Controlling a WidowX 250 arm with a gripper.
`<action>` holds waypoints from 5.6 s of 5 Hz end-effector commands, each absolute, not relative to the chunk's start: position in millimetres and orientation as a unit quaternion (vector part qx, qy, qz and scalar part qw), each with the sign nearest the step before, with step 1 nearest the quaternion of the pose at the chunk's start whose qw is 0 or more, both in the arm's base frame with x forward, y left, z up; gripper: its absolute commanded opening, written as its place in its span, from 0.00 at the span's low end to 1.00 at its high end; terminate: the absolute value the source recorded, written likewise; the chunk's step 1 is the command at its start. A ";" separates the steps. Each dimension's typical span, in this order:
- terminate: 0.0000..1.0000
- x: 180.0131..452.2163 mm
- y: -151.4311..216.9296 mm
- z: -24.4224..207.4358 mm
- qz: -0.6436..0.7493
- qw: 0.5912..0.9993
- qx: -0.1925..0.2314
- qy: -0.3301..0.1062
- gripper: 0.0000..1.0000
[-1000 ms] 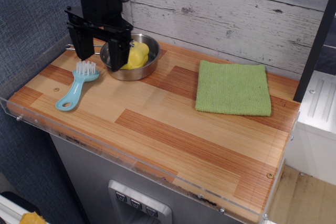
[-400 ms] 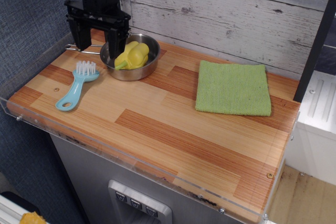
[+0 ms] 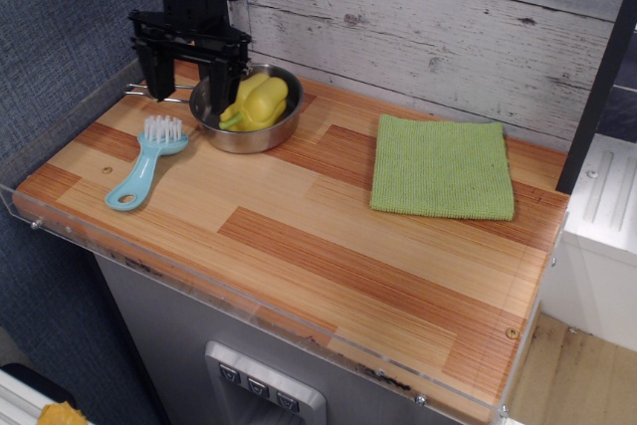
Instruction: Place the yellow pepper in front of the green towel
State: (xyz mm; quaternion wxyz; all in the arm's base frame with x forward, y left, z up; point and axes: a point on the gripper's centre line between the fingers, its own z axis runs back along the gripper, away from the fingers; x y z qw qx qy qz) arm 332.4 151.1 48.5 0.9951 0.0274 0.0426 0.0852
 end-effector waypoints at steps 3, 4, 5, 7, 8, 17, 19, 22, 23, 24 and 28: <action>0.00 340.2 143.6 109.4 0.103 0.994 0.045 -0.005 1.00; 0.00 348.9 138.4 95.3 0.091 0.995 0.038 0.005 1.00; 0.00 359.9 135.3 76.2 0.078 0.996 0.034 0.031 1.00; 0.00 368.3 124.4 65.1 0.063 0.991 0.070 0.090 1.00; 0.00 369.2 120.5 63.1 0.057 0.991 0.075 0.096 1.00; 0.00 330.7 75.1 156.0 0.087 0.986 0.142 0.028 0.00; 0.00 321.9 -20.0 144.6 -0.010 0.996 0.087 -0.007 0.00; 0.00 247.7 -97.0 79.1 0.017 0.996 0.085 -0.020 0.00; 0.00 240.9 -85.6 65.1 0.052 0.997 0.061 -0.021 0.00; 0.00 238.5 -80.3 52.6 0.067 0.997 0.033 -0.003 0.00; 0.00 230.5 -72.6 121.9 -0.002 0.999 0.034 -0.022 1.00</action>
